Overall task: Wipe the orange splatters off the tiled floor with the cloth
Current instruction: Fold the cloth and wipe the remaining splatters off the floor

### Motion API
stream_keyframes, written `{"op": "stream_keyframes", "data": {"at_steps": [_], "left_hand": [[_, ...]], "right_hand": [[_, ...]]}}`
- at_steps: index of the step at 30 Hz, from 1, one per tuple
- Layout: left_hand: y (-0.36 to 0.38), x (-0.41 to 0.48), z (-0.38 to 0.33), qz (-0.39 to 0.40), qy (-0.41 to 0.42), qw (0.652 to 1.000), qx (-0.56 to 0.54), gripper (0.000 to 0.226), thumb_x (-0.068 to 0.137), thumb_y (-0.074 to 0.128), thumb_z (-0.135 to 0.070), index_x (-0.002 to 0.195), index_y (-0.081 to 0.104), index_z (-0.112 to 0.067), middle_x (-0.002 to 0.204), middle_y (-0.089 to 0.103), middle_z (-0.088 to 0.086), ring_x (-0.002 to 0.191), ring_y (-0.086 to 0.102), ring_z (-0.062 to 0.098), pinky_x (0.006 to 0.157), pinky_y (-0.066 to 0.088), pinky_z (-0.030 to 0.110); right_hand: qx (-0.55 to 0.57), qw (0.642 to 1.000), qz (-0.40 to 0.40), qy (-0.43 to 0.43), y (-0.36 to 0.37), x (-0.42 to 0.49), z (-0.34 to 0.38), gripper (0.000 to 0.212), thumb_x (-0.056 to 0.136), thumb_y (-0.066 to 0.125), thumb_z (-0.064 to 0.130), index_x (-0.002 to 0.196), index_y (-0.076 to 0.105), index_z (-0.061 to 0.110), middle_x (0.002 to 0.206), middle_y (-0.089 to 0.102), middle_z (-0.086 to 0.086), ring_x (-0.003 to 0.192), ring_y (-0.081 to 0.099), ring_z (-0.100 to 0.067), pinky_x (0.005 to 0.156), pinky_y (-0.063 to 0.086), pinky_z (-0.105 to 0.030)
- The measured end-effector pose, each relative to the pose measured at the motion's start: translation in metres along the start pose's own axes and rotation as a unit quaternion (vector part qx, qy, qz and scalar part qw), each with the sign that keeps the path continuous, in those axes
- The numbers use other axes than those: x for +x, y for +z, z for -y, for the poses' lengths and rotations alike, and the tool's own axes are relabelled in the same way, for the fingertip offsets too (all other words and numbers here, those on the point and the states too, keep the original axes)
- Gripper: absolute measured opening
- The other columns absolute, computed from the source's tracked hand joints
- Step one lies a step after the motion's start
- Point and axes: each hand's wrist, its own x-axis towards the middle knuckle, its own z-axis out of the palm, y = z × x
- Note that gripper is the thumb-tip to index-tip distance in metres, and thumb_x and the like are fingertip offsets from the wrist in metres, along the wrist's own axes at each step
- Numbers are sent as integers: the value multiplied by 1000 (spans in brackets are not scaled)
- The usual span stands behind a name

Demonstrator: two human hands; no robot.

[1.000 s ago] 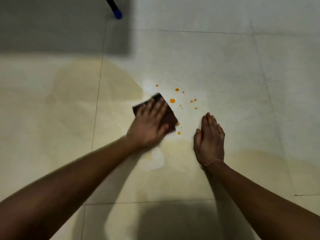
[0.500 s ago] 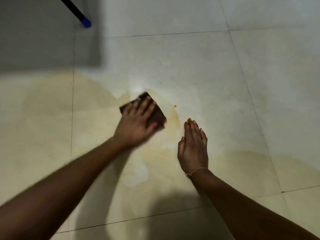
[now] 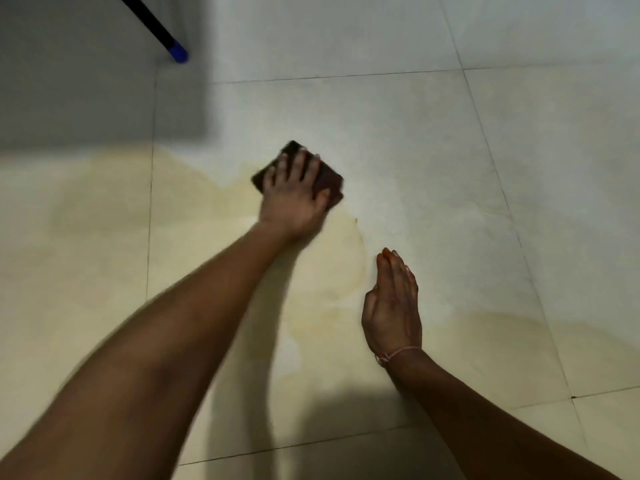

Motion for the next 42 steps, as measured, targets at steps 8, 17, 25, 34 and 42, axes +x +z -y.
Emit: {"op": "stream_keyframes", "data": {"at_steps": [8, 17, 25, 34, 42], "left_hand": [[-5, -46, 60, 4, 63, 998, 2, 69, 91, 28, -55, 151, 28, -21, 160, 24, 9, 146, 20, 32, 116, 19, 48], [17, -131, 27, 38, 257, 965, 28, 70, 89, 35, -56, 151, 30, -24, 159, 26, 7, 145, 23, 31, 116, 20, 48], [6, -161, 49, 9, 18, 1000, -18, 75, 87, 28, -56, 154, 22, -22, 162, 17, 7, 148, 13, 33, 115, 9, 46], [11, -191, 39, 14, 70, 997, 7, 100, 82, 34, -78, 153, 20, -8, 162, 13, 8, 148, 13, 29, 119, 11, 44], [-31, -156, 43, -65, 107, 990, -59, 35, 88, 41, -32, 101, 63, -9, 105, 65, 9, 93, 59, 32, 70, 43, 35]], "right_hand": [[42, 999, -1, 20, -5, -1, 1, 57, 87, 29, 11, 142, 41, 2, 149, 41, -13, 140, 25, -18, 117, 25, -42], [28, 999, 15, 19, -5, -2, 3, 55, 89, 37, 3, 144, 40, 2, 152, 37, -13, 142, 25, -21, 119, 19, -39], [13, 999, 34, 21, -10, -1, 6, 53, 93, 43, 0, 145, 37, 1, 153, 34, -15, 143, 25, -27, 119, 18, -41], [7, 999, 30, 23, -10, -1, 6, 50, 96, 43, 8, 146, 37, 3, 153, 33, -14, 141, 27, -30, 117, 25, -45], [18, 1000, 19, 15, -12, -1, 7, 49, 93, 46, 3, 142, 41, -2, 150, 38, -18, 137, 30, -30, 116, 27, -48]]}}
